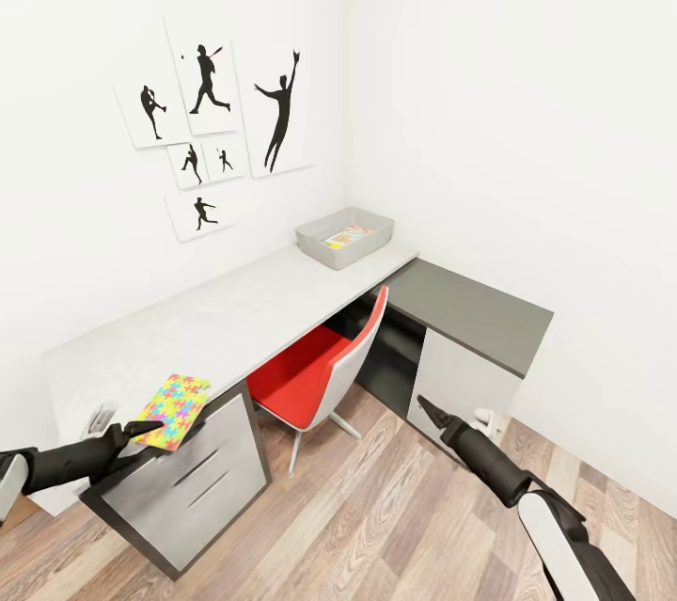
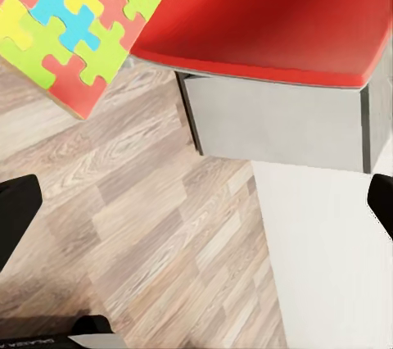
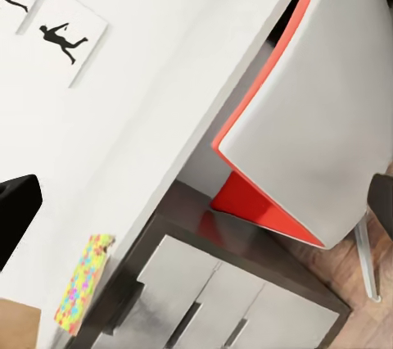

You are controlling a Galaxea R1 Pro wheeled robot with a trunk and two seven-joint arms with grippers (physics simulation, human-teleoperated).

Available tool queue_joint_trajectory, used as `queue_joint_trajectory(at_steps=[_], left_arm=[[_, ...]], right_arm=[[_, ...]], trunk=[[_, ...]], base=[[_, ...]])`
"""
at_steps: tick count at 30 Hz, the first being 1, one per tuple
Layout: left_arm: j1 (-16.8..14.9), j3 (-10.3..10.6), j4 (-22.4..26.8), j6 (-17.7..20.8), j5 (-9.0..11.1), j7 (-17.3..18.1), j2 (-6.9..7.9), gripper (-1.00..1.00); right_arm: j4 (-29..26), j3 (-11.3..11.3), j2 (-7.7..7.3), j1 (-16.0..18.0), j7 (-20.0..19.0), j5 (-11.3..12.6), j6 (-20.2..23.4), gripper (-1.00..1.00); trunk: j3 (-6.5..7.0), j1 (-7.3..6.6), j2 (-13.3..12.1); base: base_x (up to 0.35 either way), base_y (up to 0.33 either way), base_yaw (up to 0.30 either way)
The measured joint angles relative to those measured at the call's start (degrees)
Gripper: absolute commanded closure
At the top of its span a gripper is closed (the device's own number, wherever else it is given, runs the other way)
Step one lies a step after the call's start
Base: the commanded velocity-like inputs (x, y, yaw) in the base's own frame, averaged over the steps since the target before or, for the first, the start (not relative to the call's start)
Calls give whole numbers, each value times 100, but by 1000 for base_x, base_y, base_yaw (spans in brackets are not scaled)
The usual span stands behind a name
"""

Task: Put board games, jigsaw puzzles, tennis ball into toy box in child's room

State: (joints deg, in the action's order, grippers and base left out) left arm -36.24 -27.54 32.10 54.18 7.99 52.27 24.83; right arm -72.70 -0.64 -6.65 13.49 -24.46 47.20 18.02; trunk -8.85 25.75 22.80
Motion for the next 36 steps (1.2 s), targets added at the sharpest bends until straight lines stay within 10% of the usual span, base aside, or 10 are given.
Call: queue_joint_trajectory(at_steps=[36], left_arm=[[-26,-54,-10,-55,26,50,-33,-100]], right_arm=[[-31,8,13,-17,-1,-20,-6,-100]], trunk=[[33,0,0]], base=[[0,-41,62]])
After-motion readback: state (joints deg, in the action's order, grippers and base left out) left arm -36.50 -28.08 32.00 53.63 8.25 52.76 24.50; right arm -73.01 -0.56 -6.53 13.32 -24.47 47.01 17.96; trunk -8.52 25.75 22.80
